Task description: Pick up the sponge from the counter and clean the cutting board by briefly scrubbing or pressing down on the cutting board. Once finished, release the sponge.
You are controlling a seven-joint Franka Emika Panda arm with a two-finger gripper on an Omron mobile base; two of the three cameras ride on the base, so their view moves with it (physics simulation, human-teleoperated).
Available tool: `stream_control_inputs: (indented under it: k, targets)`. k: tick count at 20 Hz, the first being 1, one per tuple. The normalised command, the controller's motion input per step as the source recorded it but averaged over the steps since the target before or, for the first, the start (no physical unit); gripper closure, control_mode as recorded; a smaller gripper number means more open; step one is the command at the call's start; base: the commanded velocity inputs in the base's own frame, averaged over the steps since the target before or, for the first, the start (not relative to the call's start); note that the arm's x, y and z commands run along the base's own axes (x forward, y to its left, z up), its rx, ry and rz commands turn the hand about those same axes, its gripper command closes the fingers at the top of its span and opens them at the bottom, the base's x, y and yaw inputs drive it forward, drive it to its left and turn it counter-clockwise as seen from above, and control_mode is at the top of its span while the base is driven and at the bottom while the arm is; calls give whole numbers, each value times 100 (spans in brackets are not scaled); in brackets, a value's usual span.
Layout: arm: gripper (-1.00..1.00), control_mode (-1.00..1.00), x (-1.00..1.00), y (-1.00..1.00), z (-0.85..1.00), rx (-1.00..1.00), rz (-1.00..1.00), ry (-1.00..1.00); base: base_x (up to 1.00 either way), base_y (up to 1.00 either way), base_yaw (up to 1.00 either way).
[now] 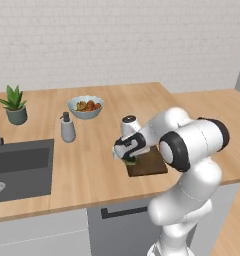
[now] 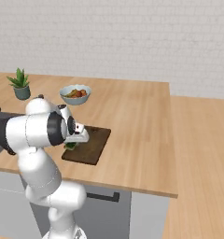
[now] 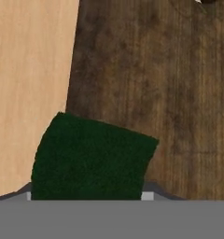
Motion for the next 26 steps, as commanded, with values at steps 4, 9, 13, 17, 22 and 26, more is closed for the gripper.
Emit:
stream_control_inputs:
  k: [4,9,13,17,22,26]
  targets:
    - [100,-100,-9,-94,-3,0,10,0,0,0,0]
    - [100,-100,-30,-92,0,0,14,-5,0,0,0]
    - [100,-100,-40,-86,2,0,17,-10,0,0,0]
    - [100,-100,-53,-76,16,5,15,-13,0,0,0]
    - [100,-100,-22,-72,-4,8,5,-3,0,0,0]
    - [100,-100,0,-51,-29,4,0,0,0,0,0]
